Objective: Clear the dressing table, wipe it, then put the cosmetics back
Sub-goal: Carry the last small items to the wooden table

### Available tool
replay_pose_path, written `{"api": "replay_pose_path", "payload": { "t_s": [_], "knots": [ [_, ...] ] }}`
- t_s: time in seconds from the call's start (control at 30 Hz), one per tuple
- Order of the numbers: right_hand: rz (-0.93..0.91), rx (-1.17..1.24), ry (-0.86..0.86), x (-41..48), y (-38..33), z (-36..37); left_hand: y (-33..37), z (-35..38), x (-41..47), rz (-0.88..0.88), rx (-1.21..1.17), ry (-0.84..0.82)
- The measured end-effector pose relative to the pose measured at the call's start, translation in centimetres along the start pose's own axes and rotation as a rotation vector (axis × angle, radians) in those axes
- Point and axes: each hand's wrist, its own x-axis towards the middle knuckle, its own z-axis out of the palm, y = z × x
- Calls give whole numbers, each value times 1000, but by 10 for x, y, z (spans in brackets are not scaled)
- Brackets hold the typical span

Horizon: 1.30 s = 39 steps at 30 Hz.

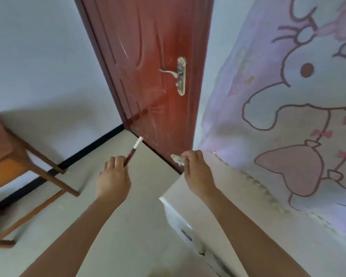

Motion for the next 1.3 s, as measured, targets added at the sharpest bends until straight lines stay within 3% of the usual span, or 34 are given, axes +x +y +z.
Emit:
{"api": "replay_pose_path", "payload": {
  "t_s": [0.23, 0.5, 0.73, 1.0, 1.3],
  "knots": [
    [-309, 106, -255, 30, -183, 137, -187, -112, -44, -291, 86, 261],
    [-555, 202, -427, 57, -304, 252, -312, -135, -42, -525, 102, 395],
    [-595, 259, -544, 141, -374, 378, -420, -136, 38, -597, 125, 352],
    [-557, 201, -648, 250, -441, 485, -528, -161, 154, -772, 168, 190],
    [-541, 150, -740, 278, -540, 598, -673, -178, 182, -855, 182, 101]
  ]
}}
